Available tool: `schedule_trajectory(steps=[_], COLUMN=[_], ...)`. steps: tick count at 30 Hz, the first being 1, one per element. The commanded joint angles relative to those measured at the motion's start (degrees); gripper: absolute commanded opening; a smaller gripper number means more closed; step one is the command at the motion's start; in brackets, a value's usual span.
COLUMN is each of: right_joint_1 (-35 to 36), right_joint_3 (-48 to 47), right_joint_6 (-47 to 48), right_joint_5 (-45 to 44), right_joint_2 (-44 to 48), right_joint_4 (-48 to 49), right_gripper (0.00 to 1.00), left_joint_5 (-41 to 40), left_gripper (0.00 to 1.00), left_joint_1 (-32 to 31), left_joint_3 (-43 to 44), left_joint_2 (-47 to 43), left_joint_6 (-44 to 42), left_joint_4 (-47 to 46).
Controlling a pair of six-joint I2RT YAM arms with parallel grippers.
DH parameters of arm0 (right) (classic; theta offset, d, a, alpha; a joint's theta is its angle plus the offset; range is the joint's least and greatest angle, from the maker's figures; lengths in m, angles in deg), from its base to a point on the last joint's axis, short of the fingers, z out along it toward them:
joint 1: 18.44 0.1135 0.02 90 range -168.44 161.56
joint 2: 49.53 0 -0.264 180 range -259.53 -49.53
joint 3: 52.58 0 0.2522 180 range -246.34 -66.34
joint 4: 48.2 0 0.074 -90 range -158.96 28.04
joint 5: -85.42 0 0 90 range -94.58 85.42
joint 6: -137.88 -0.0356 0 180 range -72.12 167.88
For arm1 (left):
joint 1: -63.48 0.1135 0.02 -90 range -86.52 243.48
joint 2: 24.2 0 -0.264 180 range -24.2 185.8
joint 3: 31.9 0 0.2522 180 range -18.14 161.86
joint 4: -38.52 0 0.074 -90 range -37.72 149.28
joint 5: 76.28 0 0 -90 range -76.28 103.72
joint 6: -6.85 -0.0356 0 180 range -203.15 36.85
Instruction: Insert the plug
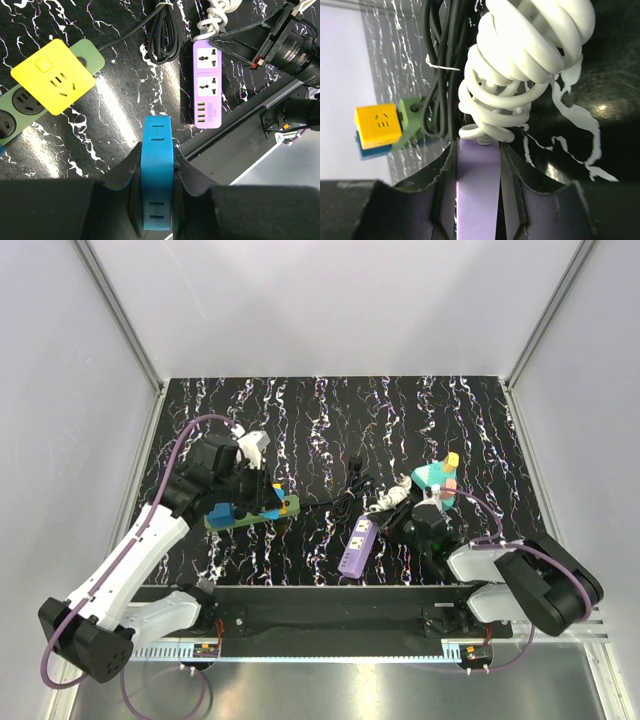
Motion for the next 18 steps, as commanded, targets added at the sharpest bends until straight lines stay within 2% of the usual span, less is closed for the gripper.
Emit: schedule_trajectory(steps=[1, 4, 5, 8, 9, 11, 15, 16, 18], right_joint_1=[0.58, 0.58, 0.58, 0.58, 0.58, 0.58, 0.49, 0.58, 0.58], right_joint_3=[-1.29, -2.35, -2.35, -2.87, -3.92, -5.67, -8.32, -9.80, -10.69], right_joint_6=[-4.50, -4.68, -4.50, -3.54, -3.01, -0.82, 4.09, 5.24, 8.48], right_joint_5=[-4.74, -4.22, -4.04, -2.81, -2.37, -2.72, -6.05, -7.71, -8.34], right_joint_2=[-3.15, -3.95, -3.68, -0.36, 3.14, 7.37, 21.61, 23.81, 29.87], right_joint_4=[8.41, 7.36, 7.27, 2.46, -3.74, -15.50, -32.69, -40.47, -45.27], right_gripper=[0.00, 0.18, 0.34, 0.55, 0.63, 0.66, 0.69, 0.69, 0.65], left_joint_5=[0.82, 0.90, 0.64, -3.39, -3.58, -3.58, -4.89, -5.07, -6.55], left_gripper=[0.00, 0.00, 0.00, 0.00, 0.00, 0.00, 0.00, 0.00, 0.00], left_joint_1=[-0.37, -0.64, -1.16, -3.89, -4.41, -6.08, -9.51, -10.04, -11.18], left_joint_3=[3.33, 3.42, 3.51, 3.86, 3.95, 4.22, 6.32, 6.67, 8.17], left_joint_2=[0.59, 1.20, 1.47, 2.08, 2.52, 3.40, 4.98, 5.68, 6.65], left_joint_6=[0.27, 0.27, 0.18, -0.08, 0.09, 0.62, 1.85, 2.11, 2.90], left_joint_4=[-3.17, -3.44, -3.44, -3.35, -3.44, -3.35, -3.44, -3.35, -3.35])
